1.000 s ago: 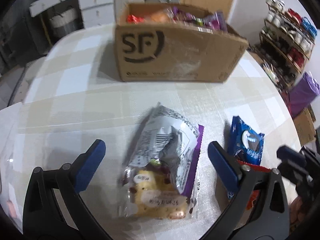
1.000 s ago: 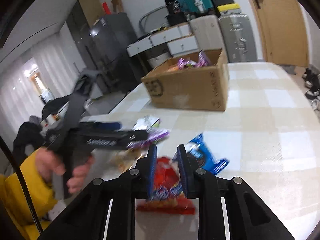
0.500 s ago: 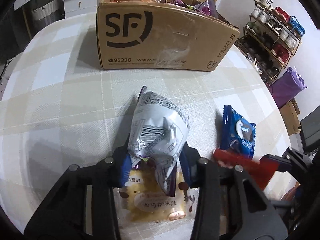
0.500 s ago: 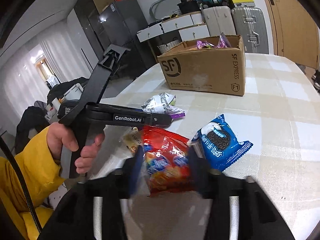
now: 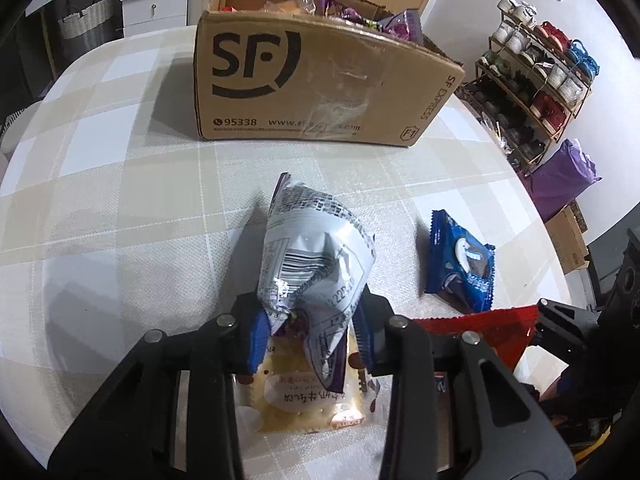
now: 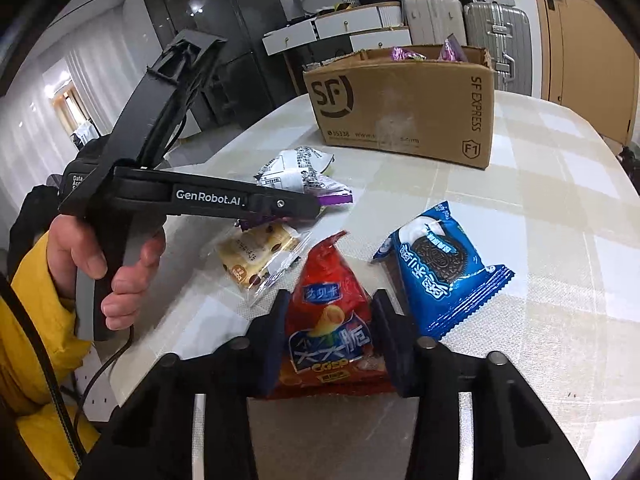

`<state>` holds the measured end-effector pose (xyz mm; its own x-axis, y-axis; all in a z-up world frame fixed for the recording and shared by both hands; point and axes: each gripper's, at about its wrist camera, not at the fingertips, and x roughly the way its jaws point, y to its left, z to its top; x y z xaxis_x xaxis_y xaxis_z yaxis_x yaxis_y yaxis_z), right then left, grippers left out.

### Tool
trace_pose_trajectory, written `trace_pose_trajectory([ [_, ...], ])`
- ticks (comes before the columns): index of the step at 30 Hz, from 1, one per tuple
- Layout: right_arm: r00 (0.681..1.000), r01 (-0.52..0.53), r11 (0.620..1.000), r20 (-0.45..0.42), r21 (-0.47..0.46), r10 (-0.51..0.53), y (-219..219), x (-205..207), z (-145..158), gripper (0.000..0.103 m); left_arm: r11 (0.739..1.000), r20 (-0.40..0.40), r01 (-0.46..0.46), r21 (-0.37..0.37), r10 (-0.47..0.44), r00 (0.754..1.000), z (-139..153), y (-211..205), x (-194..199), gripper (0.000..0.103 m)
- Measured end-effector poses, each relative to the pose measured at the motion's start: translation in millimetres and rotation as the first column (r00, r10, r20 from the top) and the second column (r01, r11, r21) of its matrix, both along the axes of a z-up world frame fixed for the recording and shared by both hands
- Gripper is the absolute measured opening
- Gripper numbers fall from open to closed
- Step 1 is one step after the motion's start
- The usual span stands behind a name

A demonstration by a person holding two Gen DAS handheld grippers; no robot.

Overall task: Organize snacks
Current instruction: 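Grasp the silver-wrapped bag with the left tool while the right tool grasps the red chip bag, then carry the silver bag and red chip bag over the SF box with both tools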

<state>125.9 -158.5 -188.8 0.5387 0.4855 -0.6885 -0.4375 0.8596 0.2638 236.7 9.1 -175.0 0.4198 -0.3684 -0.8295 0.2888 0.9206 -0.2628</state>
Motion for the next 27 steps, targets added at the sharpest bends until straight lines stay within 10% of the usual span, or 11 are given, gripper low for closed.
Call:
trace_pose_trajectory([
  [11, 1.0, 0.013, 0.992, 0.024, 0.126, -0.017, -7, -12, 22, 0.036, 0.999, 0.125, -0.031, -0.012, 0.032, 0.992, 52, 25, -38, 0.032],
  [27, 0.984, 0.032, 0.953, 0.157, 0.301, -0.082, -29, -35, 119, 0.036, 0.991, 0.402, -0.116, 0.07, 0.079, 0.912, 156, 34, -160, 0.032],
])
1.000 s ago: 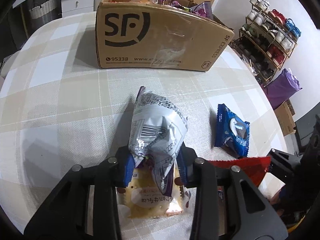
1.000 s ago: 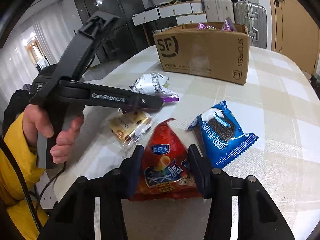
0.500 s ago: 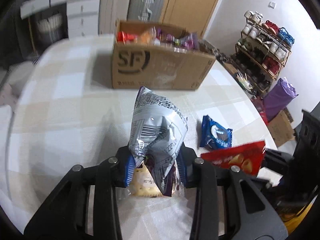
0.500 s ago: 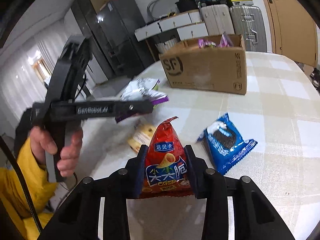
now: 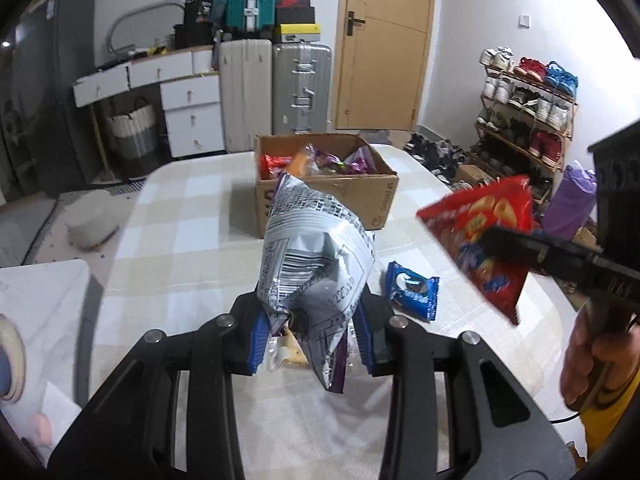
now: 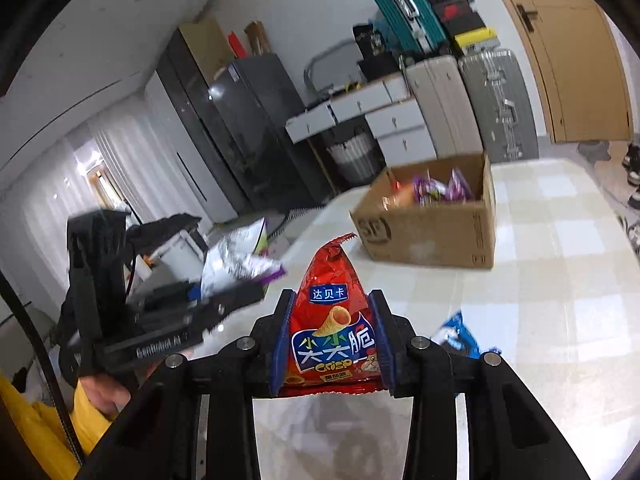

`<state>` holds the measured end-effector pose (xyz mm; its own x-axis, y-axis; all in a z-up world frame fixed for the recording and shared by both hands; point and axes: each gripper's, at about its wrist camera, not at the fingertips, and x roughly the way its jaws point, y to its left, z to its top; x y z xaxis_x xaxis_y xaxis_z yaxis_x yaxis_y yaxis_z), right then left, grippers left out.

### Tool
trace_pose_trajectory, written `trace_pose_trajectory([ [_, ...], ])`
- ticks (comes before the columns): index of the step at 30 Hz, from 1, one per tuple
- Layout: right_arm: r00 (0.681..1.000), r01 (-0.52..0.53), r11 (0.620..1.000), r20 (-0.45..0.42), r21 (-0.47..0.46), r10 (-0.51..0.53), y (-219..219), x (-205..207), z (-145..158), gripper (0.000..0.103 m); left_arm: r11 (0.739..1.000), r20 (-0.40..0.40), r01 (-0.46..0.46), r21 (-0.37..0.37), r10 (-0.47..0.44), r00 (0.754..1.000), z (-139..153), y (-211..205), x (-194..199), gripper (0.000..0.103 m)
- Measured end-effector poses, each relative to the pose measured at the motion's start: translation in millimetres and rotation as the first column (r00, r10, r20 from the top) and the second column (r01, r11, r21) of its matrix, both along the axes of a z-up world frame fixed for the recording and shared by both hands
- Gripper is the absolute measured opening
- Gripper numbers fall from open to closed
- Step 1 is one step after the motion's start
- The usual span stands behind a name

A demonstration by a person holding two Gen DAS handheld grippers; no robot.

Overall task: Organize snacks
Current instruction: 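Carry the silver bag and red chip bag over the SF box with both tools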

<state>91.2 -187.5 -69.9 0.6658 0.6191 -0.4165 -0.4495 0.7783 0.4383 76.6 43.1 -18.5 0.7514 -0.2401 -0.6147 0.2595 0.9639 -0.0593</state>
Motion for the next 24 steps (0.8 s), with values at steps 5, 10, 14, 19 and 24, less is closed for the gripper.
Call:
trace_pose_trajectory([
  [5, 0.999, 0.004, 1.0, 0.052, -0.005, -0.004, 3, -12, 25, 0.036, 1.0, 0.031, -0.02, 0.005, 0.019, 0.999, 19, 5, -28, 0.032],
  [10, 0.997, 0.003, 1.0, 0.08, -0.014, -0.002, 7, -21, 42, 0.036, 0.999, 0.04, -0.032, -0.002, 0.032, 0.999, 31, 14, -48, 0.033],
  [14, 0.996, 0.005, 1.0, 0.091, -0.016, -0.004, 7, -22, 49, 0.036, 0.999, 0.043, -0.032, -0.002, 0.032, 0.999, 38, 16, -53, 0.033],
  [19, 0.994, 0.006, 1.0, 0.113, -0.01, -0.005, 4, -10, 59, 0.036, 0.999, 0.034, -0.033, -0.004, 0.033, 0.999, 45, 16, -31, 0.033],
  [24, 0.99, 0.022, 1.0, 0.139, 0.001, -0.021, -7, 10, 76, 0.036, 0.999, 0.046, -0.037, 0.025, 0.035, 0.998, 58, 13, -4, 0.033],
])
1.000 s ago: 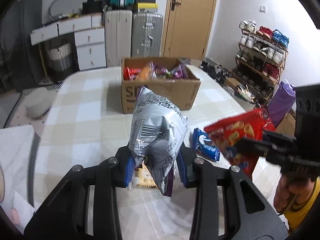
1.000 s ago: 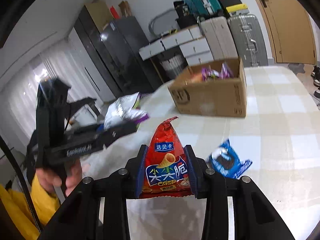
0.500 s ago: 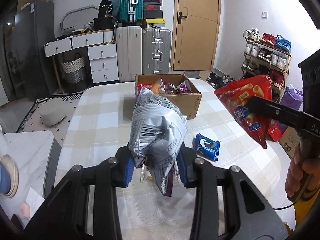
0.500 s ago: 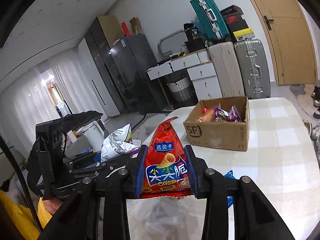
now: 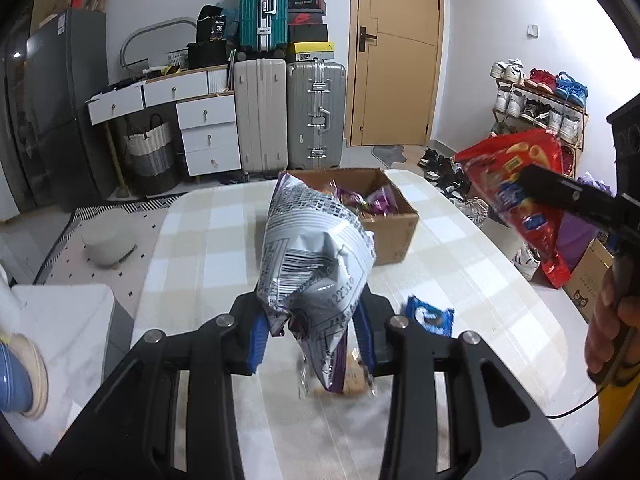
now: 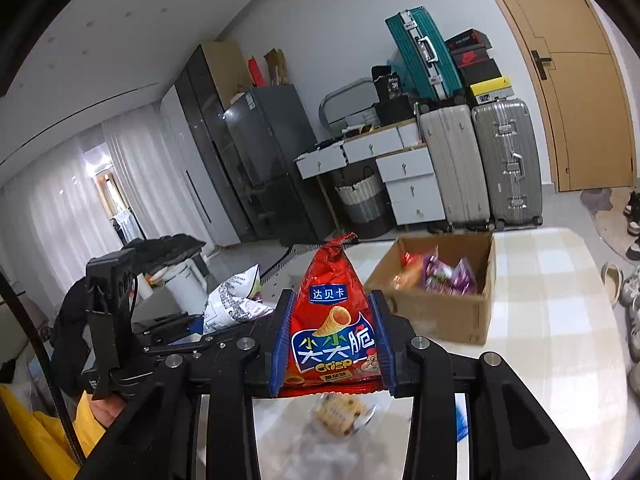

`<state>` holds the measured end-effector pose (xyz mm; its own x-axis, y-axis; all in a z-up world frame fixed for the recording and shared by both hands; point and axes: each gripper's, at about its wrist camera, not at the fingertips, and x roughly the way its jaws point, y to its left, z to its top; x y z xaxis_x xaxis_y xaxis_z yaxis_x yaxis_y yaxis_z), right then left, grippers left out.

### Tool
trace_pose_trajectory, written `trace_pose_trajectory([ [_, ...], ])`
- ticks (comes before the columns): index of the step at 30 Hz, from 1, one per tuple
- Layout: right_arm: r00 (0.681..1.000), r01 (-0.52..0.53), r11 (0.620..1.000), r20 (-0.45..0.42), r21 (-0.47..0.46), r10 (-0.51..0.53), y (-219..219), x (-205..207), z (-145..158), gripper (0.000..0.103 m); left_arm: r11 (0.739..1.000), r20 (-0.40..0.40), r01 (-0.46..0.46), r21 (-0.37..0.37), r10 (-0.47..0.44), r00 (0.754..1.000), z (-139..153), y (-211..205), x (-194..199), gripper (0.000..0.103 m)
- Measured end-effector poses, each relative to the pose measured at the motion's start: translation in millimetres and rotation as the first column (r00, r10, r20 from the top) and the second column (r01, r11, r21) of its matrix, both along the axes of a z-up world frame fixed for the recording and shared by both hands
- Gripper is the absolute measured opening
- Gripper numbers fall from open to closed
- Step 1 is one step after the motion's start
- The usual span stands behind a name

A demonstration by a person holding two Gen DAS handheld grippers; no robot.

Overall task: Organize snacks
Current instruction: 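Carry the silver bag and red chip bag over the SF box with both tools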

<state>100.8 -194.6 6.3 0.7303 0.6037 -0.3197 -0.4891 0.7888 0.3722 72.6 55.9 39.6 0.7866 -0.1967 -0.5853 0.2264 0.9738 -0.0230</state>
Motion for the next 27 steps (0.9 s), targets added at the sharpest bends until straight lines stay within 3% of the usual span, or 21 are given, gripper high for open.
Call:
trace_pose_trajectory([
  [14, 1.0, 0.019, 1.0, 0.025, -0.009, -0.019, -22, 103, 45, 0.037, 0.999, -0.038, -0.007, 0.047, 0.009, 0.999, 19, -29, 124, 0.033],
  [20, 1.0, 0.026, 0.999, -0.011, -0.02, -0.026, -20, 160, 40, 0.037, 0.998, -0.062, -0.006, 0.063, 0.01, 0.998, 16, -46, 187, 0.033],
  [27, 0.995, 0.046, 0.998, -0.089, -0.032, -0.048, -17, 219, 10, 0.037, 0.998, -0.121, 0.005, 0.067, 0.003, 0.993, -10, -56, 272, 0.033],
])
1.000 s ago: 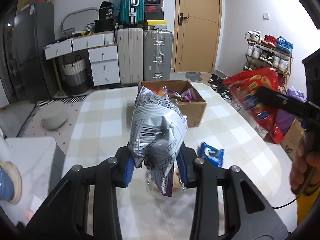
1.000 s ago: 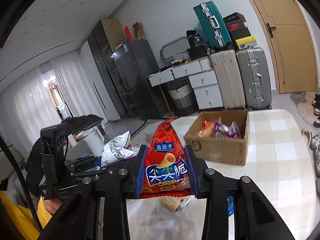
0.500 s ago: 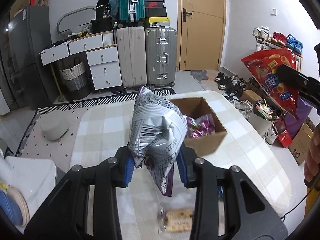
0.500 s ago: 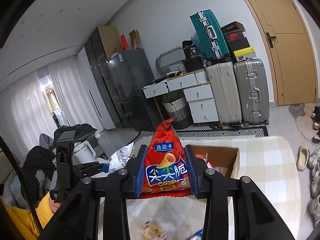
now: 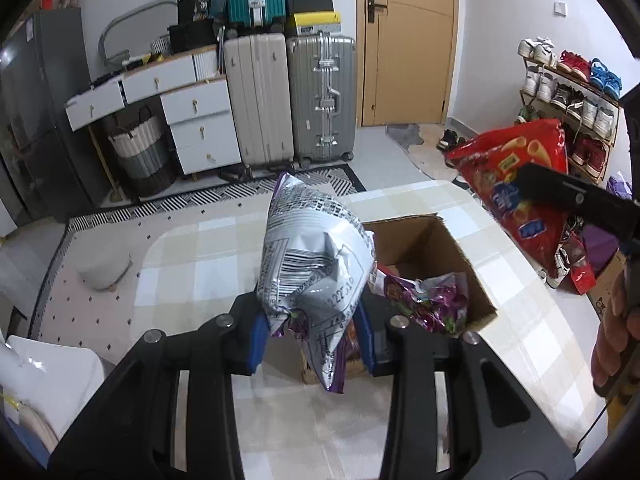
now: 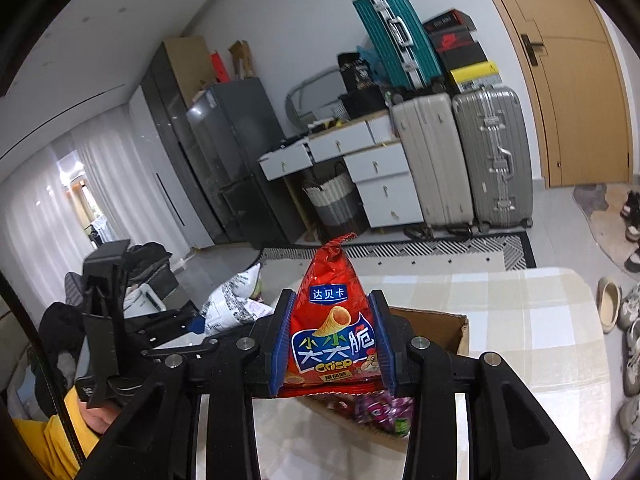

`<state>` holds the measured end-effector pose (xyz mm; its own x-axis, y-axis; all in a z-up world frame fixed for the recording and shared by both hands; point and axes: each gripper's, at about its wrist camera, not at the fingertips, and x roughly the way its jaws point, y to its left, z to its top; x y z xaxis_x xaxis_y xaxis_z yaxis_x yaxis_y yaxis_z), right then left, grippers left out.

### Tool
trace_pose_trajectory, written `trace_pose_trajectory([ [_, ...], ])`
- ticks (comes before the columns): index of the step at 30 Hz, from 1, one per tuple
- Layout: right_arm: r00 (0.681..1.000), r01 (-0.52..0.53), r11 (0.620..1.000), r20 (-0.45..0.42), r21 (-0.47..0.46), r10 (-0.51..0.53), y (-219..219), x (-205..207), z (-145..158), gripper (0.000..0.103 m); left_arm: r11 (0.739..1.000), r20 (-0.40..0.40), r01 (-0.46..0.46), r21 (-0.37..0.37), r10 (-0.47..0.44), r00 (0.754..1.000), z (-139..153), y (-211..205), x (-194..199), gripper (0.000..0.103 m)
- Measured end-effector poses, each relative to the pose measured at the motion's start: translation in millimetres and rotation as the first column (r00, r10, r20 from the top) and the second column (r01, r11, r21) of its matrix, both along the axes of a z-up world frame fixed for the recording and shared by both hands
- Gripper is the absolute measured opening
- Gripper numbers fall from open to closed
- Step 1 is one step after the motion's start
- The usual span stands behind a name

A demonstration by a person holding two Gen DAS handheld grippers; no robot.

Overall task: Organize snacks
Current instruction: 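Carry the silver bag and red chip bag over the SF box with both tools, then open both tools to drop the bags into the box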

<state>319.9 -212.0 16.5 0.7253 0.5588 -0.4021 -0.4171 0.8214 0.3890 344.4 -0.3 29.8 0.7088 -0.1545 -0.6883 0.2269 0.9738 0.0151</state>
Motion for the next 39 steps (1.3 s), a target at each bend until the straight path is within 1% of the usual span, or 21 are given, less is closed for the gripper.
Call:
trace_pose_trajectory([
  [6, 0.997, 0.024, 0.999, -0.071, -0.022, -0.026, 0, 48, -27, 0.037, 1.0, -0.076, -0.001, -0.002, 0.0, 0.997, -37, -6, 45, 0.033],
  [12, 0.989, 0.014, 0.998, -0.146, -0.057, -0.022, 5, 81, -54, 0.037, 1.0, -0.137, 0.012, 0.0, -0.012, 0.991, -66, -15, 80, 0.033],
  [17, 0.98, 0.011, 0.997, -0.199, -0.074, -0.025, 9, 98, -76, 0.037, 0.999, -0.169, 0.034, -0.012, -0.036, 0.985, -81, -26, 105, 0.033],
  [20, 0.973, 0.009, 0.996, -0.23, -0.086, -0.029, 11, 106, -87, 0.037, 0.998, -0.19, 0.053, -0.033, -0.058, 0.98, -89, -33, 118, 0.033],
  [23, 0.969, 0.011, 0.995, -0.243, -0.098, -0.035, 13, 109, -94, 0.037, 0.995, -0.211, 0.083, -0.055, -0.093, 0.973, -96, -41, 128, 0.034],
  [28, 0.967, 0.006, 0.994, -0.254, -0.105, -0.032, 12, 110, -99, 0.037, 0.993, -0.23, 0.11, -0.048, -0.119, 0.966, -109, -57, 141, 0.034],
  [32, 0.97, 0.008, 0.992, -0.242, -0.123, -0.038, 14, 105, -98, 0.037, 0.992, -0.233, 0.121, -0.045, -0.128, 0.964, -114, -67, 141, 0.035],
  [39, 0.972, 0.014, 0.99, -0.23, -0.14, -0.047, 16, 101, -98, 0.037, 0.989, -0.236, 0.145, -0.029, -0.148, 0.96, -118, -71, 128, 0.037],
])
